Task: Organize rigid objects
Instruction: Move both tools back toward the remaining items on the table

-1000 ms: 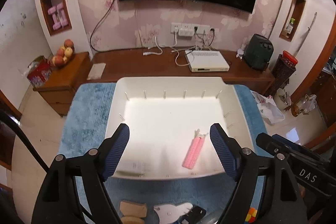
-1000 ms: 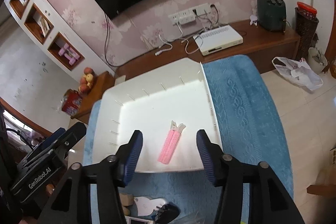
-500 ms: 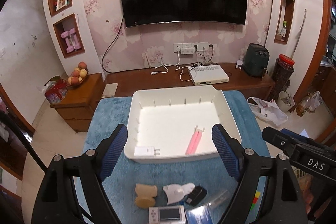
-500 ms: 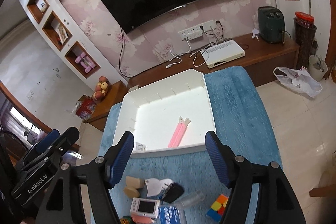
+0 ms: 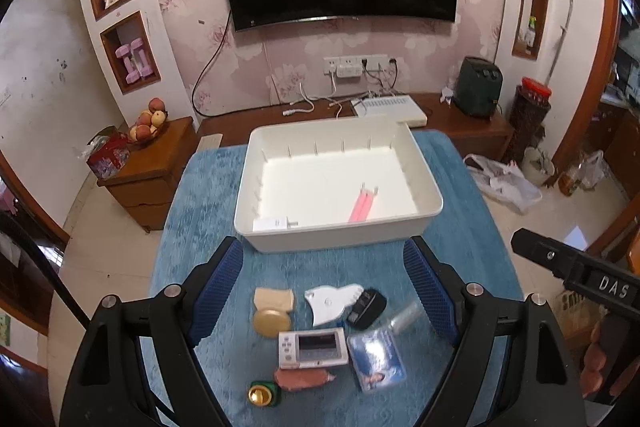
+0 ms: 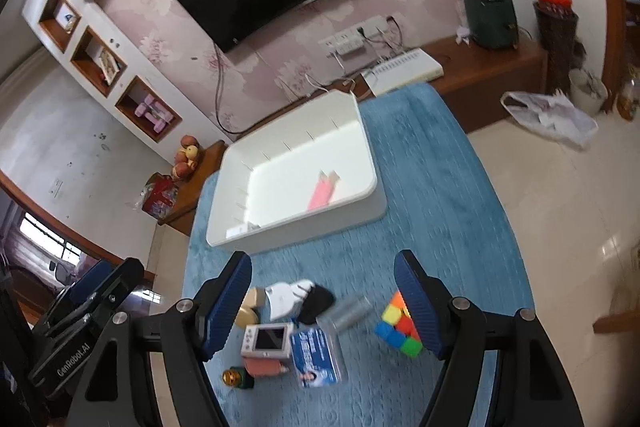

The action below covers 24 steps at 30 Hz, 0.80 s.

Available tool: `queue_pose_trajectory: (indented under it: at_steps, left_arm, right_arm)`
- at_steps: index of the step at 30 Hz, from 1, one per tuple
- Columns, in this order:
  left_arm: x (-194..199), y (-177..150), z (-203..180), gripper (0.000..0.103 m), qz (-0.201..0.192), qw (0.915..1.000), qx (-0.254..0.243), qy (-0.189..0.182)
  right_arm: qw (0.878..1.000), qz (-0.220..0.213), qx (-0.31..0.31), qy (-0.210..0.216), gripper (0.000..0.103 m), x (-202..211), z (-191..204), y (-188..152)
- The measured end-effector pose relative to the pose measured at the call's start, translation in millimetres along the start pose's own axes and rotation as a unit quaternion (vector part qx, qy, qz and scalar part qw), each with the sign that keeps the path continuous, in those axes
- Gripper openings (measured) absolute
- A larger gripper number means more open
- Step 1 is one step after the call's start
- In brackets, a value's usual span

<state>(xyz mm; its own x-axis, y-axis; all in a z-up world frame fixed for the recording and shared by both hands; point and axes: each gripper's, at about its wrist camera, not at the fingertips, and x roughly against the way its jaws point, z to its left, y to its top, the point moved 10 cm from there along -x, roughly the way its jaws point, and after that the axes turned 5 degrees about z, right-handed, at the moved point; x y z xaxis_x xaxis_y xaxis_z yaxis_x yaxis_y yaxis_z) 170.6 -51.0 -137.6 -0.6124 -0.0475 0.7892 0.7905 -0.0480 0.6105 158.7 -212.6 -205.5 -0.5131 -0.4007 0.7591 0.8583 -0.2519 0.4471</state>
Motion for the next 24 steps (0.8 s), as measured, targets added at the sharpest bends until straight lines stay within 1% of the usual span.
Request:
queue_pose_trajectory:
  at_steps: [5,8,12,15,17,19,21,24]
  left_arm:
    - [-10,-23,-7,0.085,0.029,0.9994,-0.019,-0.002]
    - [-21,-38,-12,0.085,0.061,0.9977,-0.025,-0.015]
    - [-34,-54,-18,0.085,0.102,0.9933,-0.035,-0.040]
    - [-44,-68,-23,0.085,0.139,0.9875,-0.045,-0.059]
    - [-52,-80,-27,0.085,0.171,0.9806,-0.046,-0.083]
    - [-59,-89,-31,0.085,0.199,0.9737,-0.044,-0.101]
    - [-65,-96,-34,0.085,0.221,0.9676,-0.047,-0.112]
    - [-75,-103,-40,0.085,0.246,0.9597,-0.067,-0.117]
  right_arm:
    - [0.999,0.026,-0.042,0.000,0.075,-8,-15,-21]
    - [0.997,0.042,-0.070,0.002,0.075,-16,-22,-31]
    - [0.992,0.058,-0.112,-0.004,0.075,-30,-34,-44]
    - [0.987,0.072,-0.144,-0.007,0.075,-41,-41,-53]
    - [0.982,0.082,-0.168,-0.004,0.079,-49,-46,-59]
    - [0.978,0.087,-0.191,-0.003,0.080,-55,-50,-64]
    - [0.974,0.092,-0.205,-0.004,0.080,-61,-53,-69]
    - [0.969,0.100,-0.225,-0.009,0.080,-70,-58,-75]
